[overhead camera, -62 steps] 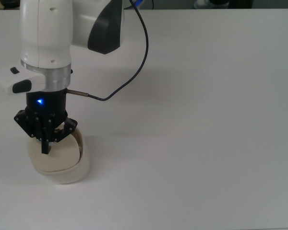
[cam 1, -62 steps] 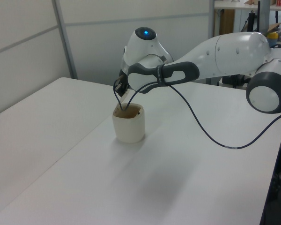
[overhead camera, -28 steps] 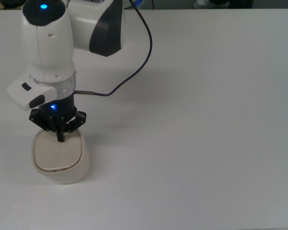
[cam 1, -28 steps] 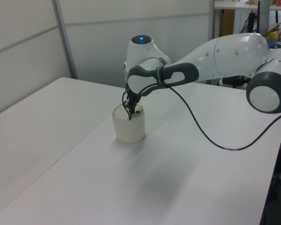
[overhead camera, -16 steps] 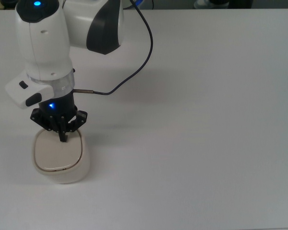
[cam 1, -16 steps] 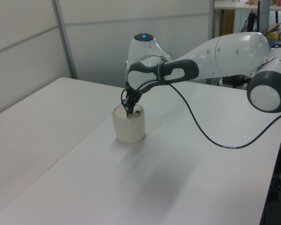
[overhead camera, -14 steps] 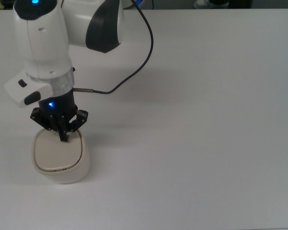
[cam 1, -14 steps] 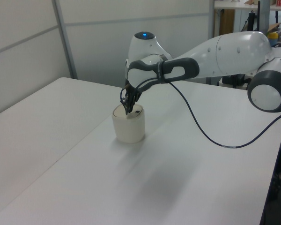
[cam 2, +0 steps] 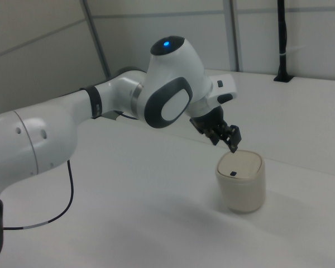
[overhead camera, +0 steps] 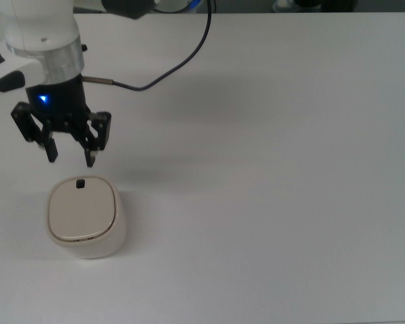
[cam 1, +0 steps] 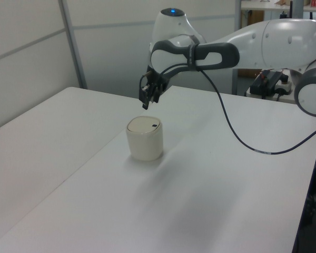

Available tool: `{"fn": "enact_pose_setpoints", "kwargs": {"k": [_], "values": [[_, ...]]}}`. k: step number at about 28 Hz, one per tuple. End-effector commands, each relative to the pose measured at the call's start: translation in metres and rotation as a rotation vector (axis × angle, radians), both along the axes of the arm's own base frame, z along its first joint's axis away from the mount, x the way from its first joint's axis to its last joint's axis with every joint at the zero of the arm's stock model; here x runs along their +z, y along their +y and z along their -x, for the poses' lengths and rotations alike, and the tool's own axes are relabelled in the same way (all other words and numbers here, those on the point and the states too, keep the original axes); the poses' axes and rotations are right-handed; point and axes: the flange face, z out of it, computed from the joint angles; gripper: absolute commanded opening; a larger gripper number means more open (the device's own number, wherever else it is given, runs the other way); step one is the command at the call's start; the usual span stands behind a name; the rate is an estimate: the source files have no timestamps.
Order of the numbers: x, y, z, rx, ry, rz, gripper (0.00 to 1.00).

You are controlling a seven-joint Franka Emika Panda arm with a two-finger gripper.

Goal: Close the trash can

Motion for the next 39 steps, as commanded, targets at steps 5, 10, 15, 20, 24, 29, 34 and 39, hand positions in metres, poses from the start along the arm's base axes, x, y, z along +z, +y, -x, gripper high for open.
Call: {"fn": "enact_pose_setpoints", "kwargs": {"k": [5, 10, 15, 20, 24, 29, 34, 39], "values": [[0.022, 0.001, 0.046, 0.002, 0.219, -0.008, 1.0], [0.027, 0.002, 0.068, 0.023, 0.345, -0.018, 1.0], [0.029, 0.009, 0.077, 0.036, 0.396, -0.033, 1.0], [0.043, 0.0, 0.078, 0.02, 0.369, -0.026, 1.0], [0.052, -0.02, 0.084, -0.014, 0.357, -0.027, 1.0], [0.058, -0.023, 0.089, 0.005, 0.357, -0.025, 1.0], [0.057, -0.023, 0.09, 0.005, 0.365, -0.027, 1.0], [0.057, -0.025, 0.09, 0.001, 0.366, -0.028, 1.0]]}}
